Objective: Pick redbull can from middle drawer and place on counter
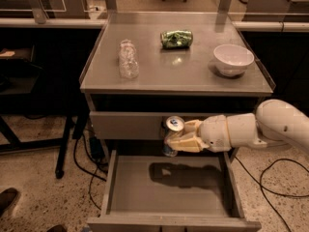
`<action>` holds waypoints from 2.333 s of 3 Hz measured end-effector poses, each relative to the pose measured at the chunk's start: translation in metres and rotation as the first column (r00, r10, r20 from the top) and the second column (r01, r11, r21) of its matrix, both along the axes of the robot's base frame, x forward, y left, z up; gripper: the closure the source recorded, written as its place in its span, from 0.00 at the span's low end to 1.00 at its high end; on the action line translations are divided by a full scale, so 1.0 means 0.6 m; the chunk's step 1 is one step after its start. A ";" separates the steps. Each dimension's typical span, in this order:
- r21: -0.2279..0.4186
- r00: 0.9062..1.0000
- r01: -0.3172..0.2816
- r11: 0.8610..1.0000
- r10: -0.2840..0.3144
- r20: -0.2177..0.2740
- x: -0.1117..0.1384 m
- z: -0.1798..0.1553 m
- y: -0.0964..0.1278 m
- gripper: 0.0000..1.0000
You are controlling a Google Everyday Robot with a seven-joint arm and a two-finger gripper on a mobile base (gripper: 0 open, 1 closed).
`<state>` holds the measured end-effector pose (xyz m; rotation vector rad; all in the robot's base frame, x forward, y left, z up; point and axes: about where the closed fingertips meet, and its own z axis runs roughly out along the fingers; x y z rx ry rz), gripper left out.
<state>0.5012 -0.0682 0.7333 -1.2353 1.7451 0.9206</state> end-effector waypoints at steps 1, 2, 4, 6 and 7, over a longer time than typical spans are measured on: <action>-0.040 0.991 0.052 0.998 -0.046 0.123 0.010 0.118 -0.031 1.00; -0.061 0.979 0.088 0.994 -0.075 0.189 0.024 0.188 -0.047 1.00; -0.031 0.976 0.100 0.995 -0.092 0.199 0.060 0.219 -0.052 1.00; -0.010 0.975 0.088 0.996 -0.084 0.206 0.173 0.294 -0.041 1.00; -0.018 0.976 0.092 0.996 -0.087 0.198 0.210 0.300 -0.042 1.00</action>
Offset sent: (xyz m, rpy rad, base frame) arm 0.0256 -0.0453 0.1648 -0.1008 -0.2683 -0.1326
